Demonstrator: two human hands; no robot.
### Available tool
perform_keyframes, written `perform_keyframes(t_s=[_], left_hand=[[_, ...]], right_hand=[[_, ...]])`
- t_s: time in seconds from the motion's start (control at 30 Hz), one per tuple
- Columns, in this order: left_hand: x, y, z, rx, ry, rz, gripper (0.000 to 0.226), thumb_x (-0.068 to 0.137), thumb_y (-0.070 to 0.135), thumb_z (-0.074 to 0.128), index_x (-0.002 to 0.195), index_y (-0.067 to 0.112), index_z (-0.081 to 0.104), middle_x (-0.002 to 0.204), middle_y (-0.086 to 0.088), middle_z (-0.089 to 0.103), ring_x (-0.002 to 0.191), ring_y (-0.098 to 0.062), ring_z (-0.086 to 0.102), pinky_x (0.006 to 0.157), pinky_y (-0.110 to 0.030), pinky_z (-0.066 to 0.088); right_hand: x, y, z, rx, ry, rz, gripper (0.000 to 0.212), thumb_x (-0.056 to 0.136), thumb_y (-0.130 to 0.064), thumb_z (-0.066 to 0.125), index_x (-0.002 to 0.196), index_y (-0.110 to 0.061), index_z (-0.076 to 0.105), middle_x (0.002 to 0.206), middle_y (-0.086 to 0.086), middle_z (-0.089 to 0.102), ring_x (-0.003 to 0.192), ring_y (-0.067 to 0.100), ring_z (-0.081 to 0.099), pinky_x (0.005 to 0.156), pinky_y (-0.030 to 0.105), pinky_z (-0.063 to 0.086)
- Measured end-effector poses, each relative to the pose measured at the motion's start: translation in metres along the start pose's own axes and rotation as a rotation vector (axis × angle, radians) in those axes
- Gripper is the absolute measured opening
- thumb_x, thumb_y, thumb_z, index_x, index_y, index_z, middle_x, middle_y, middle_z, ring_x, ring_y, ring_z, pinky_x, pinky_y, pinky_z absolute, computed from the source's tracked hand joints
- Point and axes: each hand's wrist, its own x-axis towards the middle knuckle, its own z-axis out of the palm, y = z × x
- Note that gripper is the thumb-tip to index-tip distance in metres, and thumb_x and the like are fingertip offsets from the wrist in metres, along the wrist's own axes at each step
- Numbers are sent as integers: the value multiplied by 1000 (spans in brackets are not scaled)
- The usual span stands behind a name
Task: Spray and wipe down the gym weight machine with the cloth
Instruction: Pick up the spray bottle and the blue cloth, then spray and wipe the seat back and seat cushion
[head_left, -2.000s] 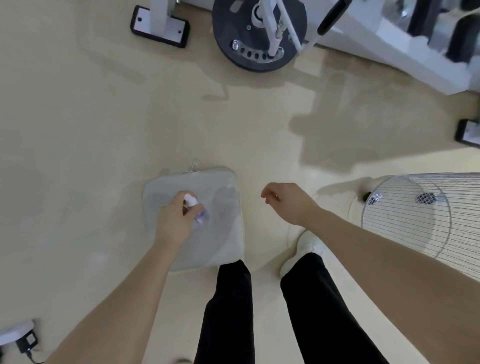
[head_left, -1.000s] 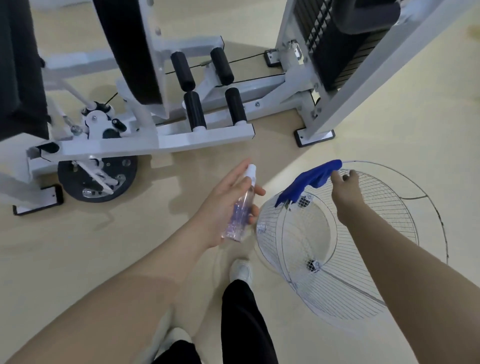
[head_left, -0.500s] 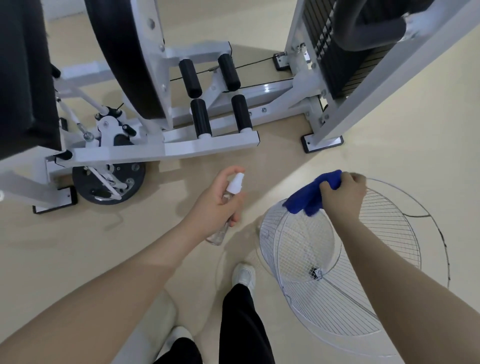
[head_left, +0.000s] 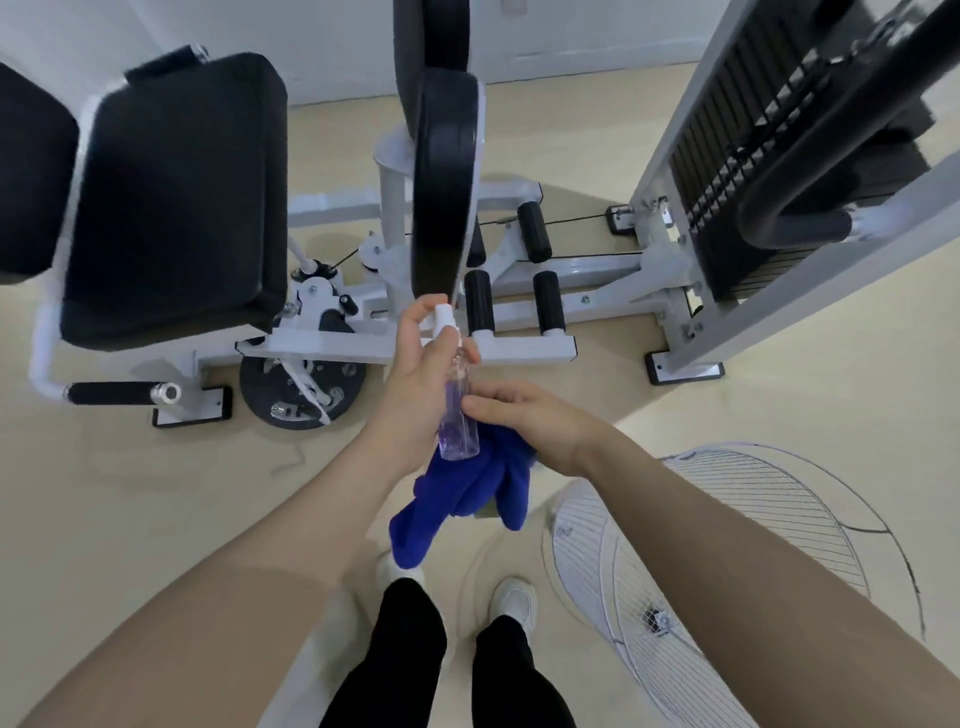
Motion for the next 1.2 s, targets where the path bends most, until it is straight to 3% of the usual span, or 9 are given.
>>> perform_keyframes(t_s=[0.13, 0.27, 0.43, 0.6, 0.8, 0.93, 1.03, 1.1, 1.2], left_hand=[[8, 9, -51, 303, 70, 76, 23, 99, 24, 38, 111, 43, 40, 94, -3, 61, 86, -18, 60, 78, -40, 51], [25, 22, -100, 600, 183, 129, 33, 95, 25, 48, 127, 30, 41, 83, 10, 58, 75, -11, 60, 65, -28, 45], [44, 37, -149, 692, 240, 185, 34, 94, 21, 49, 127, 28, 41, 84, -9, 63, 75, -26, 60, 68, -37, 48], [58, 50, -207, 551, 341, 128, 32, 98, 21, 39, 128, 31, 40, 88, 2, 62, 77, -14, 58, 61, -19, 43], [54, 64, -257, 302, 274, 60, 37, 97, 17, 36, 126, 41, 39, 88, 3, 61, 78, -17, 58, 78, -39, 52], [49, 69, -298, 360, 231, 78, 57, 89, 20, 56, 128, 52, 29, 80, -4, 59, 73, -19, 58, 76, -37, 53], [51, 75, -316, 347, 300, 125, 63, 90, 18, 56, 132, 52, 25, 80, -3, 58, 65, -12, 56, 71, -31, 53], [55, 84, -321, 487, 392, 171, 62, 92, 19, 52, 139, 45, 21, 79, -8, 57, 66, -13, 55, 67, -24, 49], [70, 109, -342, 777, 543, 203, 58, 93, 22, 51, 143, 35, 24, 89, -9, 57, 79, -22, 57, 72, -30, 46]], right_hand=[[34, -19, 32, -154, 54, -18, 20, 90, -25, 58, 103, -10, 61, 100, 14, 66, 91, 24, 61, 96, 44, 46], [76, -44, 73, -531, 303, -24, 28, 82, -35, 66, 89, -12, 52, 72, -5, 57, 62, 9, 53, 56, 20, 42], [135, -63, 128, -852, 488, -32, 26, 81, -29, 60, 89, -12, 43, 74, -2, 55, 63, 15, 52, 59, 30, 45], [164, -90, 155, -620, 195, -49, 32, 89, -30, 58, 115, -15, 50, 94, -3, 61, 82, 16, 58, 70, 24, 47], [203, -106, 194, -801, 37, -69, 18, 89, -28, 56, 82, -12, 50, 73, 1, 54, 67, 17, 48, 68, 28, 41], [219, -126, 215, -862, -22, -174, 29, 91, -23, 55, 68, -31, 40, 66, -14, 50, 61, 4, 47, 59, 13, 39], [234, -139, 225, -911, -71, -207, 18, 90, -25, 58, 75, -27, 48, 72, -13, 54, 65, 4, 51, 58, 6, 39], [247, -153, 221, -936, -77, -193, 12, 87, -28, 62, 91, -20, 54, 85, -9, 59, 76, 8, 54, 65, 9, 42], [275, -190, 209, -880, -63, -77, 34, 76, -23, 62, 108, -14, 54, 103, -1, 58, 90, 17, 53, 81, 28, 44]])
